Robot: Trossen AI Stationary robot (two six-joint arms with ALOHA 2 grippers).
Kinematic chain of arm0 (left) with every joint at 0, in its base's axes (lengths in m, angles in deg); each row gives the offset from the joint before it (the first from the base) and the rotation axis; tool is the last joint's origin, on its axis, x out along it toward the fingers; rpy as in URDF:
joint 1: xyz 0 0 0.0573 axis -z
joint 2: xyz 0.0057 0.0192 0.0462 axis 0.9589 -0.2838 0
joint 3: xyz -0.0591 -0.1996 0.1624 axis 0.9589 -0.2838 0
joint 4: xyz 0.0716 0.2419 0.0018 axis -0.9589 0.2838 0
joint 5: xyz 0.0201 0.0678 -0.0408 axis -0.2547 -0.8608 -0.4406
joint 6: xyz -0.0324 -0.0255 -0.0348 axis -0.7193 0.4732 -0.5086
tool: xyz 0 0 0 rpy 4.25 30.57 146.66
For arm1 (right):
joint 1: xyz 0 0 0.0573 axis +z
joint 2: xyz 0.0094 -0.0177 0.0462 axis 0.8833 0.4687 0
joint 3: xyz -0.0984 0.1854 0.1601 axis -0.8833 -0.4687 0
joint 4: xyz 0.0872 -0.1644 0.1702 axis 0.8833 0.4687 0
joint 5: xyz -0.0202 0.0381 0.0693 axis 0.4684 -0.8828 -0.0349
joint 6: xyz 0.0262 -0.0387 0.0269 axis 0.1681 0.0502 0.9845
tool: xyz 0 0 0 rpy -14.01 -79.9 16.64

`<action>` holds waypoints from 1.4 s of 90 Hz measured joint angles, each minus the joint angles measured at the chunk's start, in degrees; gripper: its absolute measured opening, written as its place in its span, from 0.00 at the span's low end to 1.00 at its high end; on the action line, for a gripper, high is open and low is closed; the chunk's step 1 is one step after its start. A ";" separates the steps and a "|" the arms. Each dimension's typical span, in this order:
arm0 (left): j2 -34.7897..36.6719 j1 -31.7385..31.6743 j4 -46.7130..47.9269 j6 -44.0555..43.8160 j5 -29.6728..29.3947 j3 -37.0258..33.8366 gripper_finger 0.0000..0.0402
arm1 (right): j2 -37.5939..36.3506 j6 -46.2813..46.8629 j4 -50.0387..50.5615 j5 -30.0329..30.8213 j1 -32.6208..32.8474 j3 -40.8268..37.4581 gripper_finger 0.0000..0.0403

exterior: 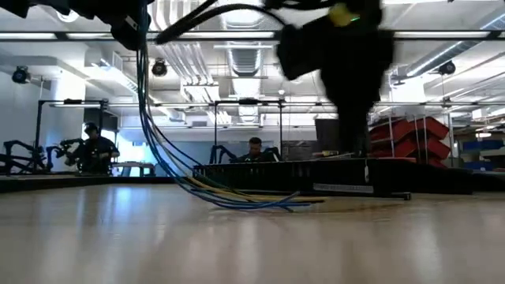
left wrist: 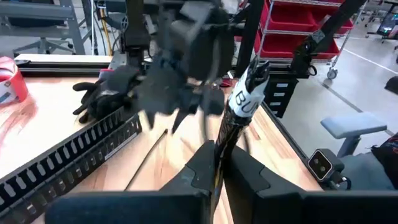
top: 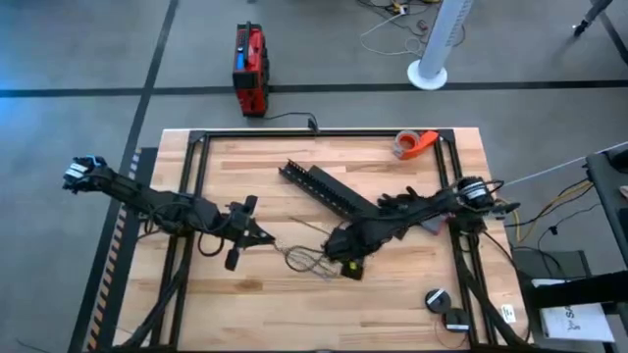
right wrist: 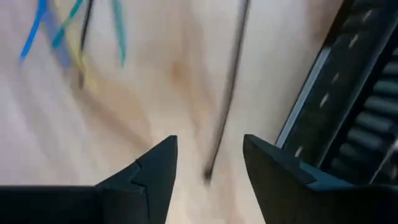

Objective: Ziptie cables
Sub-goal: Wrap the zip tie around the cable bundle

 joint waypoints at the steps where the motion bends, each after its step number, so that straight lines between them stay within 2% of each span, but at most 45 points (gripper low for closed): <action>1: 0.00 0.00 -0.01 -0.04 0.00 0.00 0.02 | -0.28 0.29 -0.01 0.01 0.32 -0.43 0.41; 10: -0.21 0.00 -0.01 -1.41 0.02 0.00 0.02 | -1.99 2.50 -1.57 0.11 3.30 -5.32 0.39; 23: -0.52 0.00 -0.17 -1.94 0.02 0.00 0.02 | -2.37 4.31 -10.09 2.58 6.79 -13.08 0.36; 42: -0.61 0.00 -0.58 -1.78 0.02 0.00 0.02 | -3.07 7.19 -14.83 5.56 7.50 -19.61 0.32; 55: -0.61 0.00 -0.69 -0.43 0.02 0.00 0.02 | -3.78 7.08 -14.84 8.71 7.49 -20.72 0.29; 83: -0.61 0.00 -0.63 -0.41 0.02 0.00 0.02 | -3.91 8.33 -14.81 8.49 6.16 -20.71 0.24; 97: -0.61 0.00 -0.63 -0.41 0.02 0.00 0.02 | -3.96 8.25 -14.64 8.19 4.27 -20.69 0.26; 109: -0.61 0.00 -0.64 -0.41 0.02 0.00 0.02 | -4.02 7.28 -13.46 5.66 2.73 -20.49 0.28; 126: -0.61 0.00 -0.61 -0.38 0.02 0.00 0.02 | -4.63 5.82 -11.64 6.03 2.10 -20.54 0.31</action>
